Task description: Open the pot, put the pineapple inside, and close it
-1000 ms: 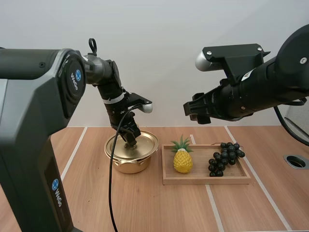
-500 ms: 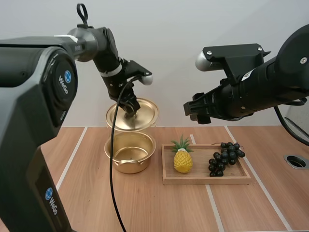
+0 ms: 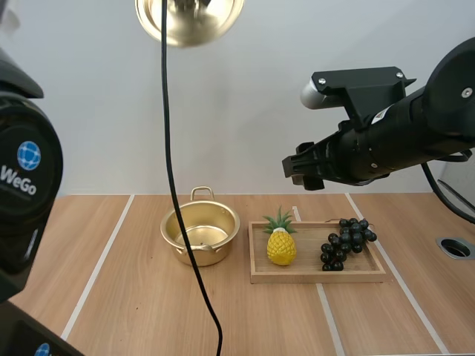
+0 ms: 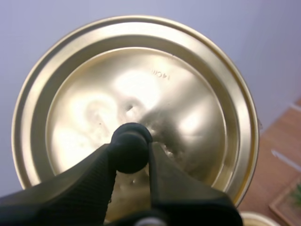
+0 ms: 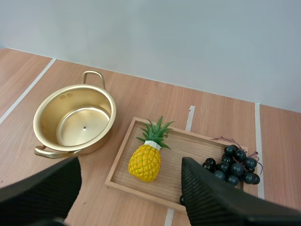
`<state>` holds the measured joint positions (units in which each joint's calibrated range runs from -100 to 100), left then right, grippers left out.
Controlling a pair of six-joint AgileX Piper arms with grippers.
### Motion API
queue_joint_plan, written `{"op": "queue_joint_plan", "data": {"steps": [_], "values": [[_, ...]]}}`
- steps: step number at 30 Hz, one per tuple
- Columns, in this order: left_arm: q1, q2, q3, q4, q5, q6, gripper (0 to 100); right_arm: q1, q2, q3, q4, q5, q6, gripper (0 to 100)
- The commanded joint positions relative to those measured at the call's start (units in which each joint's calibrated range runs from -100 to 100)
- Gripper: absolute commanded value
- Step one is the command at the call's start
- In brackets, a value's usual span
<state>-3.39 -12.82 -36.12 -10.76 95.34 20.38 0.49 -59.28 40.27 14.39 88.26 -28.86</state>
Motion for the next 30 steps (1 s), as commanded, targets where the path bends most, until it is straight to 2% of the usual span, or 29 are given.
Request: {"op": "queue_joint_plan", "data": {"steps": [1,5,11,18,24,30], "values": [[-0.14,-3.44,-7.03,-0.54,-7.7,-4.38,0,-0.18,0.19,-0.58,-0.08,-0.48,-0.58,100],[-0.14,-6.93,-15.92,-0.54,-12.74,-6.64,0,-0.18,3.09,-0.45,-0.08,-0.48,-1.52,100],[-0.14,-9.99,-25.14,1.44,-18.89,-6.75,0,-0.18,12.65,-0.45,0.02,-3.37,-2.13,100],[-0.14,-10.24,-34.08,5.33,-17.92,-7.45,0,-0.18,25.64,-0.57,1.32,-8.61,-5.24,100],[-0.14,-10.24,-39.63,5.79,-18.03,-7.65,0,-0.18,32.97,-0.57,1.85,-13.99,-7.13,100],[-0.14,-10.24,-43.83,6.09,-18.6,-7.65,0,-0.18,36.83,-0.57,6.93,-16.89,-13.08,100]]}}
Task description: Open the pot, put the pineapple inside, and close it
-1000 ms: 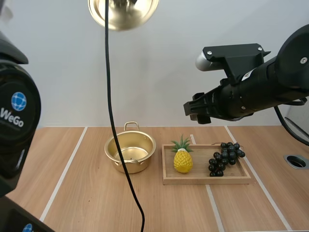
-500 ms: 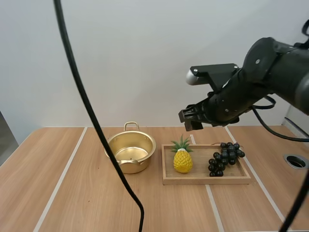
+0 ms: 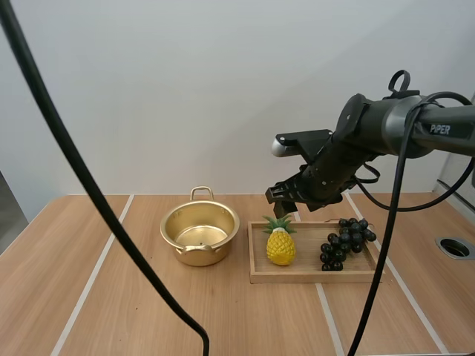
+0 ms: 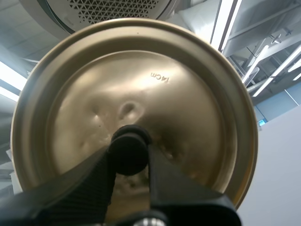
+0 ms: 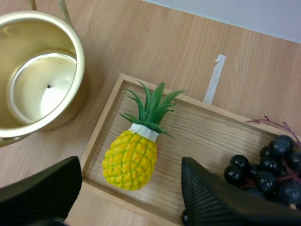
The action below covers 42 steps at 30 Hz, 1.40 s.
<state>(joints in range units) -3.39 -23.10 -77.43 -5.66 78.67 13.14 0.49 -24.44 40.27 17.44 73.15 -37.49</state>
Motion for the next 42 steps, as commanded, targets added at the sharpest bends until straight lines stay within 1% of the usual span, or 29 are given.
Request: {"op": "queue_joint_plan", "data": {"steps": [1,5,16,19,21,23,29,34,42], "values": [[-0.14,0.04,-3.03,1.44,-1.94,-0.41,0,-0.18,2.55,-0.57,4.35,-1.79,-5.07,100],[-0.14,0.04,-3.07,3.14,-1.94,-0.41,0,-0.11,6.25,-0.57,4.77,-1.0,-6.13,100],[-0.14,0.04,-3.07,3.38,-1.21,-0.41,0,-0.11,16.41,-0.57,5.0,2.32,-6.33,100],[-0.14,0.04,-3.07,3.38,-1.03,-0.41,0,0.12,18.19,-0.57,6.93,1.99,-8.33,100],[-0.14,0.04,-3.07,3.24,-0.66,-0.41,0,0.31,19.09,-0.57,8.65,1.99,-8.63,100],[-0.14,0.04,-3.07,3.24,-0.12,-0.41,0,0.66,19.72,-0.57,8.92,0.74,-8.72,100],[-0.14,0.15,-3.07,3.24,0.67,-0.41,0,2.15,21.39,-0.57,8.39,-3.66,-8.72,100],[-0.14,0.15,-3.07,3.24,0.67,-0.41,0,3.0,21.39,-0.57,8.26,-9.64,-8.72,100],[-0.14,0.15,-3.07,3.16,0.84,-0.41,0,3.0,21.39,-0.57,2.73,-10.76,-8.72,100]]}}
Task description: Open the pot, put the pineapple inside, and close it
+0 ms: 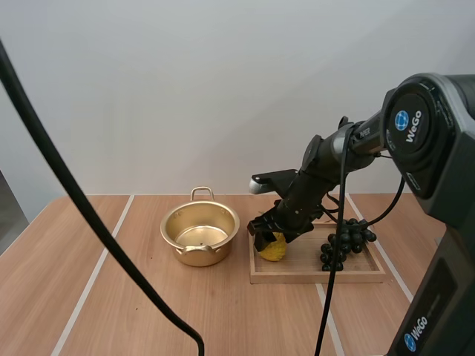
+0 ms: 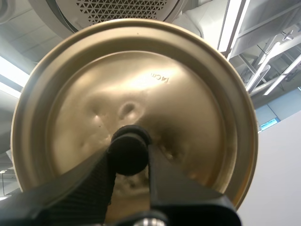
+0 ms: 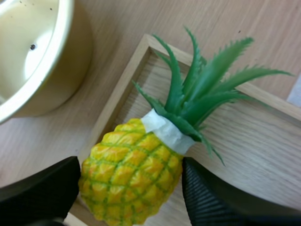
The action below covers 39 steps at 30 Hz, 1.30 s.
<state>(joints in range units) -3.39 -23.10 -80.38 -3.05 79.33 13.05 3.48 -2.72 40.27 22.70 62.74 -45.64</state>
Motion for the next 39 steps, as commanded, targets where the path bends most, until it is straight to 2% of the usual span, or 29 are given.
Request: {"op": "queue_joint_plan", "data": {"steps": [1,7,14,21,39], "values": [[-0.14,0.15,-0.12,0.55,0.18,-0.32,0,0.01,-0.33,-0.57,-2.94,0.07,-0.57,100],[-0.14,0.15,-0.12,0.4,2.66,-0.32,0,0.01,-0.33,-0.44,-3.65,0.28,-0.57,100],[-0.14,0.15,-0.12,0.4,3.07,-0.32,0,0.01,1.46,-0.44,-8.12,1.35,-0.57,100],[-0.14,0.15,-0.12,0.4,3.07,-0.32,0,0.01,7.64,-0.44,-8.01,4.06,-0.23,100],[-0.14,0.15,-0.12,0.53,3.05,-0.11,0,0.01,7.74,-0.44,-4.81,3.91,-0.23,100]]}}
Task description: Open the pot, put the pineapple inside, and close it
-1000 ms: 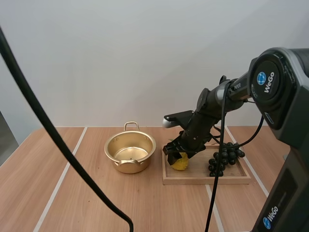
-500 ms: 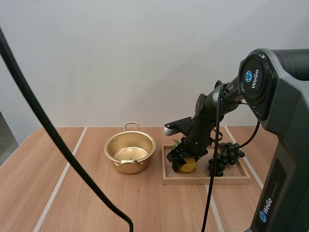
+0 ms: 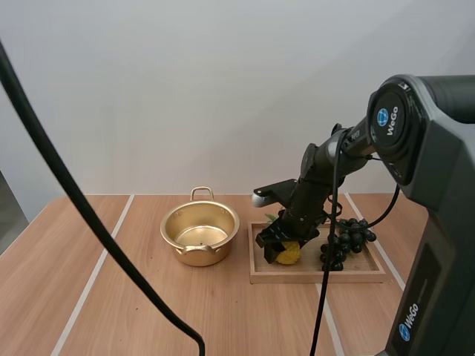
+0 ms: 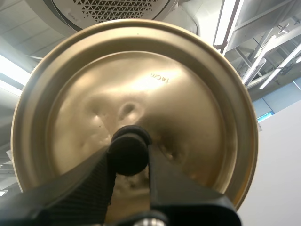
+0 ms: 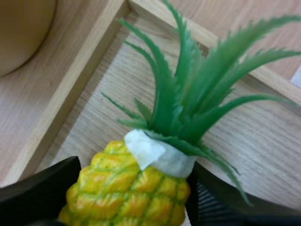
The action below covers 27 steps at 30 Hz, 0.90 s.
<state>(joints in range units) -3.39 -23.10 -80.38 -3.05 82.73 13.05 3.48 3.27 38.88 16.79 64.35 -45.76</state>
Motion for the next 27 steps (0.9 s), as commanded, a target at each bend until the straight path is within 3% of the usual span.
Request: {"op": "queue_joint_plan", "data": {"steps": [1,20,21,24,27], "values": [[-0.14,0.15,-0.12,0.53,-0.35,-0.11,0,0.01,1.76,0.95,1.09,2.3,-0.11,100],[-0.14,0.15,-0.12,0.53,-0.35,0.09,0,0.01,1.76,0.95,1.09,2.5,-0.42,100],[-0.14,0.15,-0.12,0.53,-0.35,0.09,0,0.01,1.76,0.95,1.09,2.71,-0.42,87],[-0.14,0.15,-0.12,0.64,-0.35,0.09,0,0.01,1.76,0.95,1.09,2.9,0.21,0],[-0.14,0.15,-0.12,0.77,-0.35,0.09,0,0.01,1.76,0.95,1.52,2.9,2.65,0]]}}
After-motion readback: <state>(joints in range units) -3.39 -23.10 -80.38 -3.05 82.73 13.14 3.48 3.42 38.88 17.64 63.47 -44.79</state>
